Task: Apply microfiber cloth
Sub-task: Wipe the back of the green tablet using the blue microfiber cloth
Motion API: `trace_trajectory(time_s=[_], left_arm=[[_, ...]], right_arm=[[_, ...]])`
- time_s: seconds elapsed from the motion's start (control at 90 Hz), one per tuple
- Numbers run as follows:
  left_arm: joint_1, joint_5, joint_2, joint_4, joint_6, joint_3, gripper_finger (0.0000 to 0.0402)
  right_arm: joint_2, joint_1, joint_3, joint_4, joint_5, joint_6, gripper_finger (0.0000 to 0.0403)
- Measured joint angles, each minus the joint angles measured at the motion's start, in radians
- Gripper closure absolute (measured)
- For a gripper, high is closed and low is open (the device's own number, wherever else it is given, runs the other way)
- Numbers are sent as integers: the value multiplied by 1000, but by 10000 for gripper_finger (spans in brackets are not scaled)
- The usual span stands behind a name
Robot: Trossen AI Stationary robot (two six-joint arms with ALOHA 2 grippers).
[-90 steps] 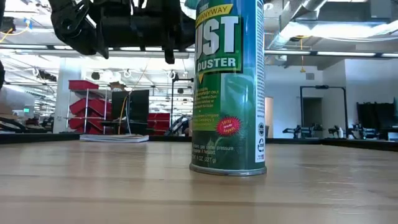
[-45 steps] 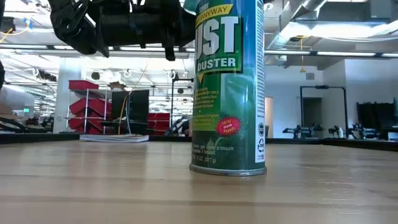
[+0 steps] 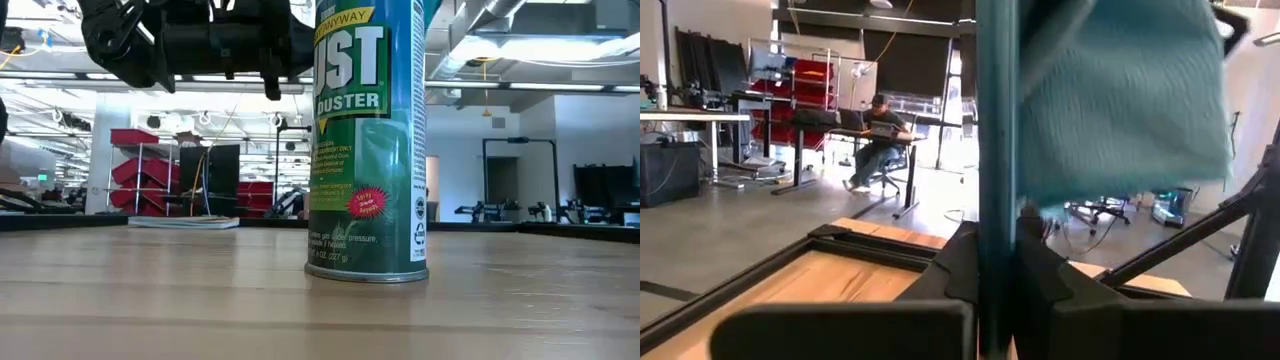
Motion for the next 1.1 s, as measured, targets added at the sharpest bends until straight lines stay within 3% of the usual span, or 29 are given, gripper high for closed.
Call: trace_trajectory(time_s=[0.4,1.1], left_arm=[[0,3,0,3,3,0,399],[0,11,0,14,39,-4,399]], right_arm=[[7,3,2,-72,0,78,403],[137,29,2,-115,-114,165,403]])
